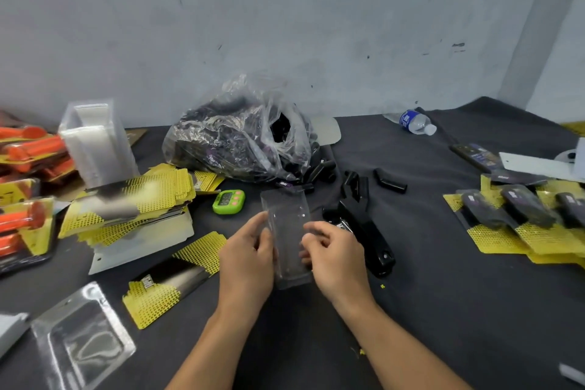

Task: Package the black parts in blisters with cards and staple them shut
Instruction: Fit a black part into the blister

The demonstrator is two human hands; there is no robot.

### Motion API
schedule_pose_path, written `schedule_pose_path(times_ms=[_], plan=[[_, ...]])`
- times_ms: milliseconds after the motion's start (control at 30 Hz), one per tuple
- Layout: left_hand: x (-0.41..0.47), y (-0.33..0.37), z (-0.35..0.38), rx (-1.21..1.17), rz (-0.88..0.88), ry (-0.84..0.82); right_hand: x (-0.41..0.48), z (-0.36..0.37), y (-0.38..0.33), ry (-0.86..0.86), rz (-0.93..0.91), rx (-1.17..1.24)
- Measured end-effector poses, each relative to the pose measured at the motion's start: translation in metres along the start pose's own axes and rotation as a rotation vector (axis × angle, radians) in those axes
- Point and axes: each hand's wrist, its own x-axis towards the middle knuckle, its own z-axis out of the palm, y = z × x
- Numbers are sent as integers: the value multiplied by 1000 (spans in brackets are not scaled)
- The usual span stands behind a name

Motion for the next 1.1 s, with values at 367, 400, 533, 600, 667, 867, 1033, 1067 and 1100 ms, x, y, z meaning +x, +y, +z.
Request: schedule_pose_path(times_ms=[367, 400, 533, 600, 667, 867, 1033, 1067, 1100], plan=[[-2, -1, -3, -218, 28, -11, 2, -5, 2, -144, 128, 396], [-1, -1, -3, -260, 19, -20, 3, -5, 2, -142, 126, 398], [2, -4, 0, -406, -61, -45, 3, -2, 4, -115, 101, 371], [3, -5, 0, -436, -116, -70, 3, -1, 5, -83, 76, 304], [2, -3, -1, -463, -154, -105, 2, -1, 5, -48, 48, 226], [-4, 11, 0, -728, -335, -372, -7, -1, -3, -20, -123, -108], [-3, 19, -4, -860, -448, -496, -2, -13, -16, -19, -229, -540], [-2, 19, -5, -877, -482, -472, -1, -16, -20, 0, -270, -542], [0, 18, -5, -910, -526, -450, 0, -21, -26, 50, -335, -519]])
